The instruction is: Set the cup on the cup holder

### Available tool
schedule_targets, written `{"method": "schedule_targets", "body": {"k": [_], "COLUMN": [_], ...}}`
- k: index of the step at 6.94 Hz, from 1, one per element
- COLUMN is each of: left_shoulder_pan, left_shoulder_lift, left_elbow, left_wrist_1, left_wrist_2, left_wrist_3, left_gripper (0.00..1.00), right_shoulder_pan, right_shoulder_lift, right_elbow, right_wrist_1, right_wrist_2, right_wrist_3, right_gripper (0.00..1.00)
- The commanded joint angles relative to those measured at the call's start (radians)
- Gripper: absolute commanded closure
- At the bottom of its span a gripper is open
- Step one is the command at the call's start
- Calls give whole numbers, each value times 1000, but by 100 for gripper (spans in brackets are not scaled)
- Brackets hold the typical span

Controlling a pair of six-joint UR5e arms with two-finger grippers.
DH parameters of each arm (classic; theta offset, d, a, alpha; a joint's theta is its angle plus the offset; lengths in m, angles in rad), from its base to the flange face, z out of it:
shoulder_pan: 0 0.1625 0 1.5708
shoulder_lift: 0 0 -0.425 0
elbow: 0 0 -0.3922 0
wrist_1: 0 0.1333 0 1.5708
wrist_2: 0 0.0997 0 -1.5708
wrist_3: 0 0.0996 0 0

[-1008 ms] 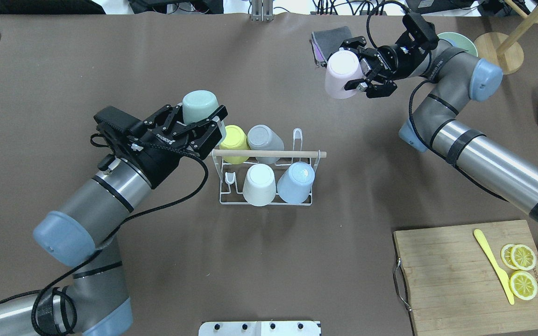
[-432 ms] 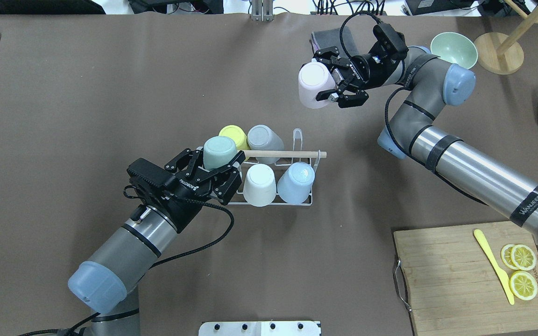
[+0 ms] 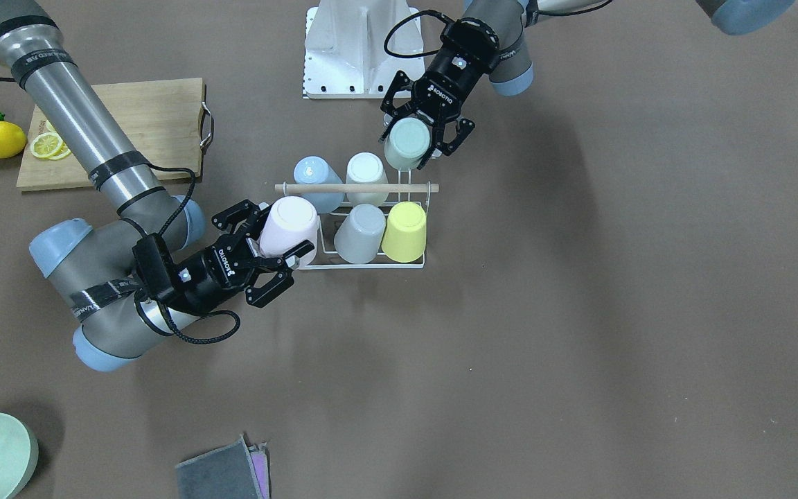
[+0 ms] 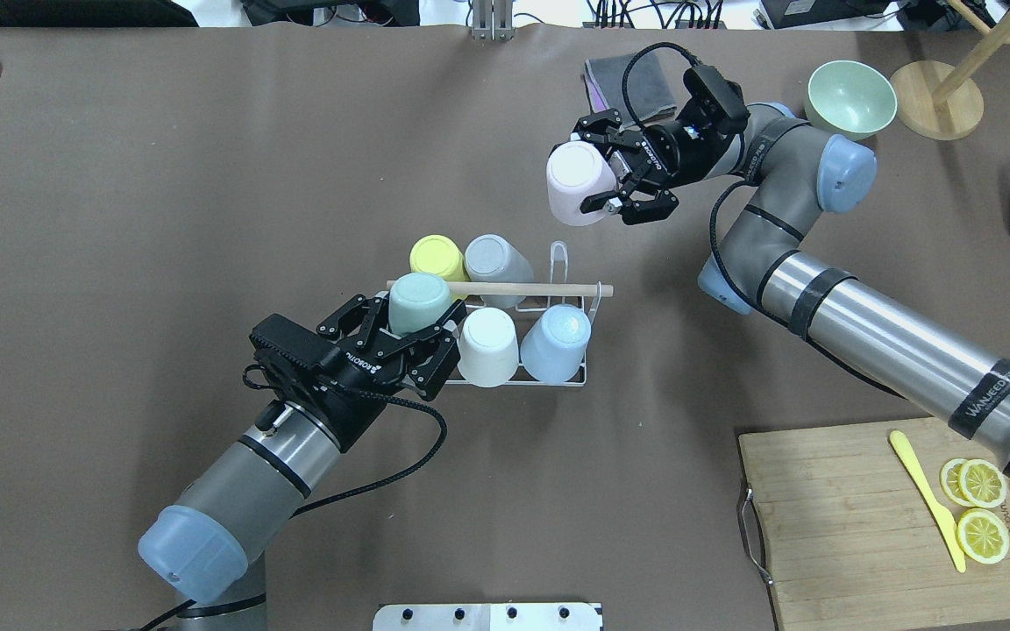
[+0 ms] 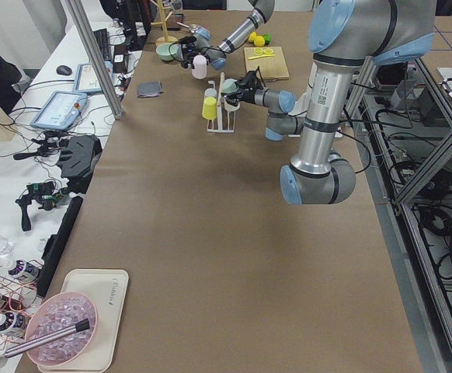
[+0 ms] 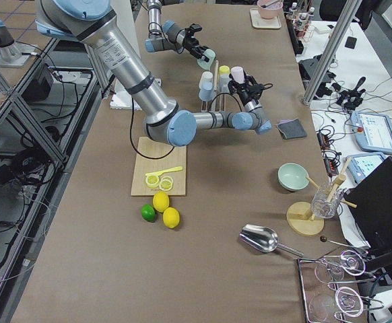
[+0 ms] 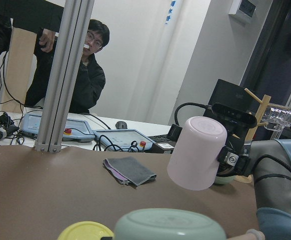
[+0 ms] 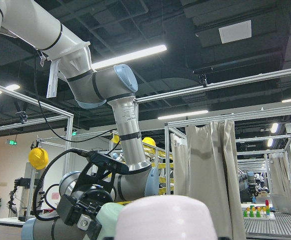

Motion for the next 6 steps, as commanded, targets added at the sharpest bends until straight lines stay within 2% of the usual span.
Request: {"method": "schedule_targets", "body": {"k": [1, 2, 3, 4, 5, 6], "left_shoulder_pan": [5, 5, 3, 0, 2, 2], "left_shoulder_lift": [-11, -15, -16, -15, -15, -16], "left_elbow": [24, 24, 22, 21, 21, 21], "left_wrist_1": [0, 0, 0, 2, 0, 0], "left_wrist_2": [29, 29, 29, 31, 31, 31], "left_wrist_3": [-1, 0, 2, 32, 78, 80], "left_gripper": [100, 100, 90, 33, 3, 3], "right_shoulder_pan": [-33, -48, -48, -49, -50, -50], "right_shoulder_lift": [-1, -1, 2, 1, 1, -7], "right_elbow": [4, 4, 4, 3, 3, 1], "right_wrist_1": [3, 1, 0, -2, 0, 0], "right_wrist_2": [-3, -7, -11, -21, -26, -26], "right_wrist_3": [-2, -6, -9, -9, -9, -9], "right_gripper": [69, 69, 69, 69, 54, 1]}}
